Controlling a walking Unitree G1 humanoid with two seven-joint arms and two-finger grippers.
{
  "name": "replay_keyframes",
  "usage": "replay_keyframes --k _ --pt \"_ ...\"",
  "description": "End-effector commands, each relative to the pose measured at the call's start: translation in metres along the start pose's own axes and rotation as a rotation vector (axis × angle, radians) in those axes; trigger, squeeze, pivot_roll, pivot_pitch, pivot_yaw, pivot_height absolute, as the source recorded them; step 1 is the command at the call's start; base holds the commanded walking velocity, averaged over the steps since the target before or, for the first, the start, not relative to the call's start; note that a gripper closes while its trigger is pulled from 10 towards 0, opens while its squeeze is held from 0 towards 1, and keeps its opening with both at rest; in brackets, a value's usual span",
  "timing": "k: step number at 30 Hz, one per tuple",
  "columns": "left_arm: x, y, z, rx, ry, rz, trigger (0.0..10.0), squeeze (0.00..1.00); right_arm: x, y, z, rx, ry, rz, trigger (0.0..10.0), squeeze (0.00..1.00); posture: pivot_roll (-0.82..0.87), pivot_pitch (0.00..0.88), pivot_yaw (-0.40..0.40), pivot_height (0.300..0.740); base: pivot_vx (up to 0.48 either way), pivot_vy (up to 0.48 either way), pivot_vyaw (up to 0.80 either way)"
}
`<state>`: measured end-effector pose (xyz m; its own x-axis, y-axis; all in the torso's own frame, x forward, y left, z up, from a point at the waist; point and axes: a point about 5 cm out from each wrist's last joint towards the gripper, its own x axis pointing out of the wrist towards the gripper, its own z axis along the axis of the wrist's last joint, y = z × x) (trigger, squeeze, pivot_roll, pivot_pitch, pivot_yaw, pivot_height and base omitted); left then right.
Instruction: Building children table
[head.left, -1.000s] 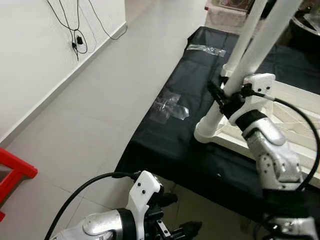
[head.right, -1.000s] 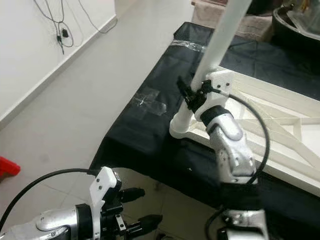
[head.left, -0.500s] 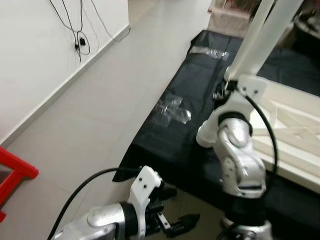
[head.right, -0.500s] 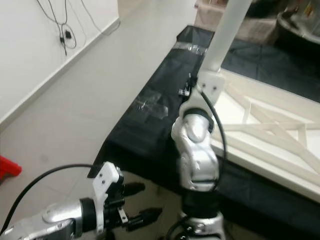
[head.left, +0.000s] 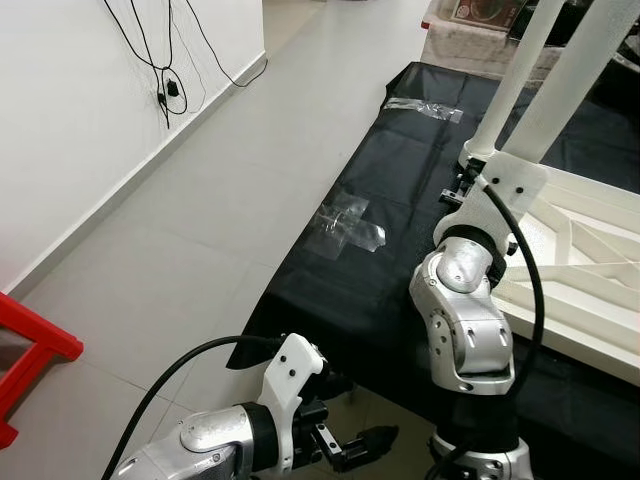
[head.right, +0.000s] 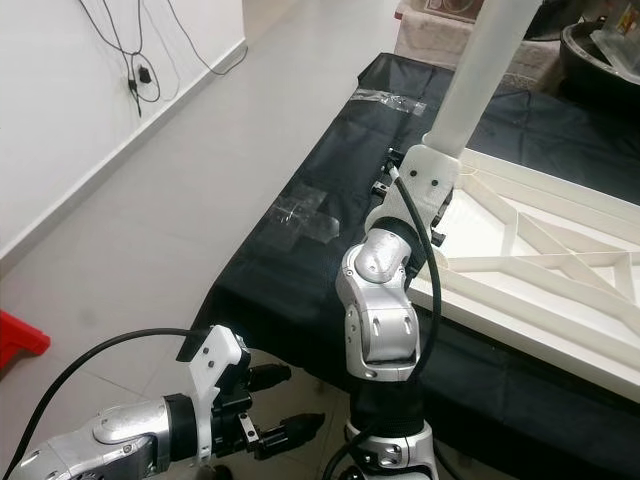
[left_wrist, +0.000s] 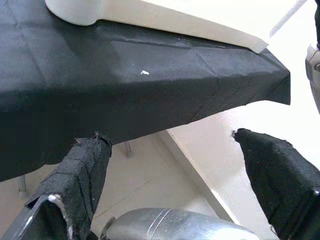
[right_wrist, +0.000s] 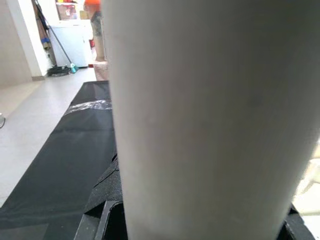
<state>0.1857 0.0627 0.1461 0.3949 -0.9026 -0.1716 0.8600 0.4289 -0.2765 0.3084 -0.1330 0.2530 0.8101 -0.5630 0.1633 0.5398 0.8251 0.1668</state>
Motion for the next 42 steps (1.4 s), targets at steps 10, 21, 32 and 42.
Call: replay_keyframes --k 10,21,32,42 --pt "0.005 0.007 -0.006 -0.022 0.011 0.008 10.0 1.0 -0.016 0.018 0.024 0.32 -0.066 0.455 10.0 0.0 0.15 0.09 -0.064 0.74 0.0 0.0 0.0" --pt "0.015 0.045 0.025 0.32 -0.033 0.339 10.0 0.0 -0.027 0.007 0.002 0.367 0.086 0.876 10.0 0.0 0.15 0.063 -0.061 0.74 0.0 0.0 0.0" --pt "0.014 0.058 0.025 0.406 -0.004 0.422 10.0 0.0 -0.03 -0.003 0.001 0.339 0.1 1.037 10.0 0.0 0.14 0.055 -0.055 0.74 0.0 0.0 0.0" --pt "0.018 0.062 0.023 0.406 -0.015 0.422 10.0 0.0 -0.049 -0.003 -0.004 0.348 0.161 1.196 10.0 0.0 0.14 0.054 -0.053 0.74 0.0 0.0 0.0"
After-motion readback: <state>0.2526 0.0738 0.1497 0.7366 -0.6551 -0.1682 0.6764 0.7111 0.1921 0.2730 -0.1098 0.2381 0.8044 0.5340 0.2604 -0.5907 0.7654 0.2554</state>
